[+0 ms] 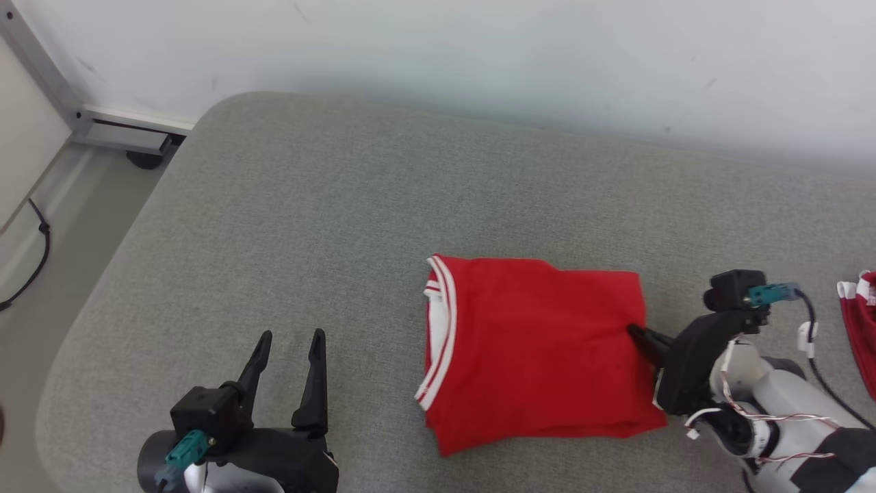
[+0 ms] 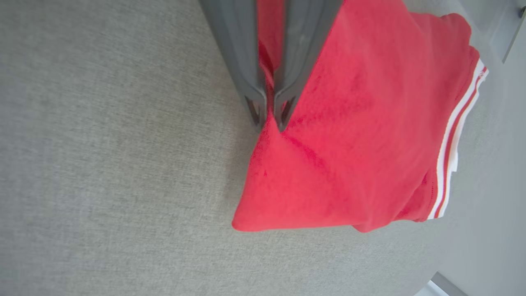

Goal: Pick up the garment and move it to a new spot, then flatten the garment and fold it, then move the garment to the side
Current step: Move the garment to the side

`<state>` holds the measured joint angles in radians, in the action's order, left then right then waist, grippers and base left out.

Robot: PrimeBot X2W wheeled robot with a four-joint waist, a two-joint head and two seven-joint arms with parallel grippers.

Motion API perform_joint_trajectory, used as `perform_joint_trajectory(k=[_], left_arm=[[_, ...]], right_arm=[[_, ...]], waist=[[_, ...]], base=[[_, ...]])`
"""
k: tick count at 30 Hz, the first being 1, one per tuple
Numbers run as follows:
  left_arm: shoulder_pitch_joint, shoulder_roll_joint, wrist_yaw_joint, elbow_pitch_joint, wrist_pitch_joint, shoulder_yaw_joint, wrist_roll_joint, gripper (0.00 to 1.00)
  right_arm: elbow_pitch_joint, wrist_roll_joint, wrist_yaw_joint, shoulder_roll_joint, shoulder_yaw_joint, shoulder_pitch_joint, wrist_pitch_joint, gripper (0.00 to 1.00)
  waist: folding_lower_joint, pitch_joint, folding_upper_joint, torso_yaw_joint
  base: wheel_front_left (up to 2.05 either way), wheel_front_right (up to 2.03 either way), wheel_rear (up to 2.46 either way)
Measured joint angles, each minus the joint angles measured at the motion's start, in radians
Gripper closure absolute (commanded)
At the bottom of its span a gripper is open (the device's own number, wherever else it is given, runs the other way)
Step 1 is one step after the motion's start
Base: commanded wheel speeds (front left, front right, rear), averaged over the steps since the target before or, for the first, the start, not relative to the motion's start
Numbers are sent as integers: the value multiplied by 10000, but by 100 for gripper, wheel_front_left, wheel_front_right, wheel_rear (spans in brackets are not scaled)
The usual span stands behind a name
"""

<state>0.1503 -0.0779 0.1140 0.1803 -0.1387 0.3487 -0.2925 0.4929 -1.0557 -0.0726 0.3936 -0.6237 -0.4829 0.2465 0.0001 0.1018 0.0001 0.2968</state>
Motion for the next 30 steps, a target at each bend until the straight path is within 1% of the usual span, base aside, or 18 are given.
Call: perform_joint_trajectory(k=[11, 15, 18, 26, 30], left_arm=[[-60, -199, 0, -96, -84, -109, -75, 0], [-207, -278, 0, -245, -84, -140, -75, 0], [-213, -328, 0, -318, -84, -148, -75, 0], [-171, -332, 0, -456, -69, -82, -73, 0], [-154, -347, -2, -466, -15, -82, -73, 0]], right_arm=[[81, 196, 276, 1321, 263, -424, 92, 100], [71, 303, 290, 1894, 349, -617, 190, 100], [-35, 368, 378, 2255, 437, -908, 276, 100], [-153, 767, 387, 3126, 533, -1431, 627, 100], [-309, 838, 376, 3363, 589, -1660, 721, 100]], waist=[[-1, -10, 0, -471], [0, 69, 0, -685], [-1, 152, 0, -851], [0, 487, 0, -1258], [0, 622, 0, -1414]], base=[[0, 0, 0], [0, 0, 0], [0, 0, 0], [0, 0, 0], [0, 0, 0]])
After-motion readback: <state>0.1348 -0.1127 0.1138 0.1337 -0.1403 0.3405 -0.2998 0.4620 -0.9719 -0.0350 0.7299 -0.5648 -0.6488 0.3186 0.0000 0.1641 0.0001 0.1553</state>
